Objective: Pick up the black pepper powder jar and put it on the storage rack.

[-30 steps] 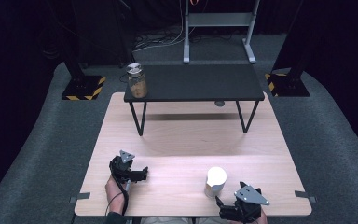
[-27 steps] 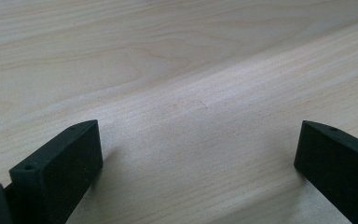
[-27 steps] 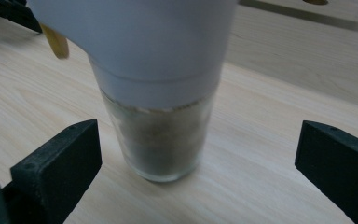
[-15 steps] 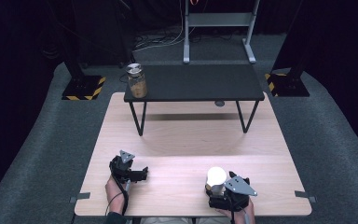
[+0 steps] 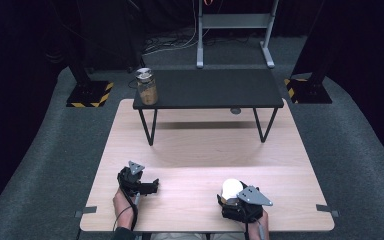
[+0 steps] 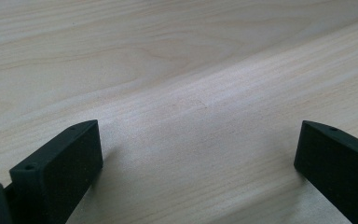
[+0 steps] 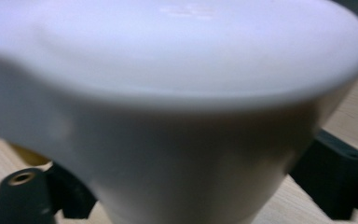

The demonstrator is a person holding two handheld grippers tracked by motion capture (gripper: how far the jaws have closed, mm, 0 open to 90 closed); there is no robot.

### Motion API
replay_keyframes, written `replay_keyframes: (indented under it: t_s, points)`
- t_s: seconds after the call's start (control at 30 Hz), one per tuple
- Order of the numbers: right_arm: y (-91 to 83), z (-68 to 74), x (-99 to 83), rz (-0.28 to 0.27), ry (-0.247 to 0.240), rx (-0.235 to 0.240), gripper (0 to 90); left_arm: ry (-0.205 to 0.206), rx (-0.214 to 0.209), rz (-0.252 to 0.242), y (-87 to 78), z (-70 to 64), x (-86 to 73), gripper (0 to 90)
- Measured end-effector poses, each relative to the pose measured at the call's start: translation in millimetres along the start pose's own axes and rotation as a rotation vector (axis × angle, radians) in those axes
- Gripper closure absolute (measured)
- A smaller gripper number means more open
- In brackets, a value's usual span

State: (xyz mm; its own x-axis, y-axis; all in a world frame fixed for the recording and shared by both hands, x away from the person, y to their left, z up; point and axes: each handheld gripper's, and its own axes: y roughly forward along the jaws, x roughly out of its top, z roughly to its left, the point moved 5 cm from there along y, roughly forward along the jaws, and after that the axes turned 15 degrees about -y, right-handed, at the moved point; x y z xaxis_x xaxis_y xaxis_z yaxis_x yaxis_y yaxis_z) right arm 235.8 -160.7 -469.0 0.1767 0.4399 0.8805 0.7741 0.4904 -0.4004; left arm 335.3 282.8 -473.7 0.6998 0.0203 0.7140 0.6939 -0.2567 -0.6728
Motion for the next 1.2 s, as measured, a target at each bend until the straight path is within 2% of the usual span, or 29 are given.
replay_keyframes:
  t_s: [0.03, 0.1, 0.53, 0.9, 1.2]
  points:
    - [-0.6, 0.6, -0.6, -0.008, -0.004, 0.003, 29.2, 0.0, 0.0, 0.0, 0.0, 0.0, 0.0, 0.2]
    - [-1.1, 2.5, -0.8, -0.013, -0.015, -0.001, 29.4, 0.0, 0.0, 0.0, 0.0, 0.0, 0.0, 0.2]
    - [-2.8, 5.6, -5.0, -0.033, -0.012, -0.015, 29.9, 0.0, 0.0, 0.0, 0.0, 0.0, 0.0, 0.2]
    - [-6.1, 4.0, -4.7, -0.026, -0.008, -0.002, 29.9, -0.001, -0.001, 0.0, 0.0, 0.1, 0.1, 0.2]
    - [-13.1, -0.3, -4.9, -0.015, -0.001, -0.024, 29.9, -0.001, -0.001, 0.0, 0.1, 0.1, 0.1, 0.2]
